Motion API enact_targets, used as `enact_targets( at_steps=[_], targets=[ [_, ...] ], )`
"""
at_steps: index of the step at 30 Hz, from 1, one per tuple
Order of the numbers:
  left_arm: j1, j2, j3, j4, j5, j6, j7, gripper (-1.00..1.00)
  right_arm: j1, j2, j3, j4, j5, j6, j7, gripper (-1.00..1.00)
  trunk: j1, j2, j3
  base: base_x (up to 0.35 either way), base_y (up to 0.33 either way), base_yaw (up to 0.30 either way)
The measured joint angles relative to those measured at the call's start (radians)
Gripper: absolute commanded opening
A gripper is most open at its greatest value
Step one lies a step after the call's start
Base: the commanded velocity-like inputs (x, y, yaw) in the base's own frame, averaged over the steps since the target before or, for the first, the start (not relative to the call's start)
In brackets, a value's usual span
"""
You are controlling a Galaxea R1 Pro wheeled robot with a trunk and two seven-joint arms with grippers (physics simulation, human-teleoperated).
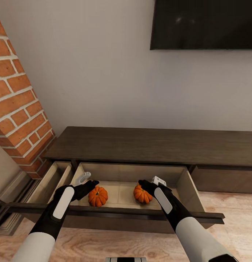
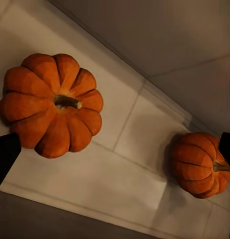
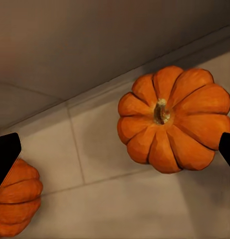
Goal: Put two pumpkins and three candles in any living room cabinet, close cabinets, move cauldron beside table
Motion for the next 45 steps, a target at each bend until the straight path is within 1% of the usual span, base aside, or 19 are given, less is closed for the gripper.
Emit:
enact_targets(
  at_steps=[11,18,28,33,45],
  targets=[
    [0.0,-0.002,-0.001,-0.001,0.001,0.006,0.005,1.0,0.0,0.0,0.0,0.0,0.0,0.001,0.0,1.0,-0.005,0.003,0.043,0.0,0.0,0.0],
    [0.0,-0.002,-0.001,-0.001,0.0,0.006,0.004,1.0,0.0,-0.001,0.0,0.0,0.0,0.001,0.0,1.0,-0.008,0.004,0.07,-0.14,0.0,0.0],
    [0.0,-0.001,0.0,-0.001,0.001,0.006,0.002,1.0,0.0,-0.003,-0.001,-0.001,0.001,0.0,0.003,1.0,-0.013,0.007,0.108,-0.013,0.0,0.0],
    [0.0,-0.001,-0.001,-0.001,0.0,0.006,0.0,1.0,0.0,-0.006,-0.005,-0.008,-0.008,-0.001,0.01,1.0,-0.015,0.008,0.128,0.0,0.0,0.0],
    [0.0,-0.001,-0.001,-0.001,0.001,0.006,0.0,1.0,0.0,-0.006,-0.007,-0.019,-0.011,-0.002,0.014,1.0,-0.02,0.011,0.174,0.0,0.0,0.0]
  ],
)
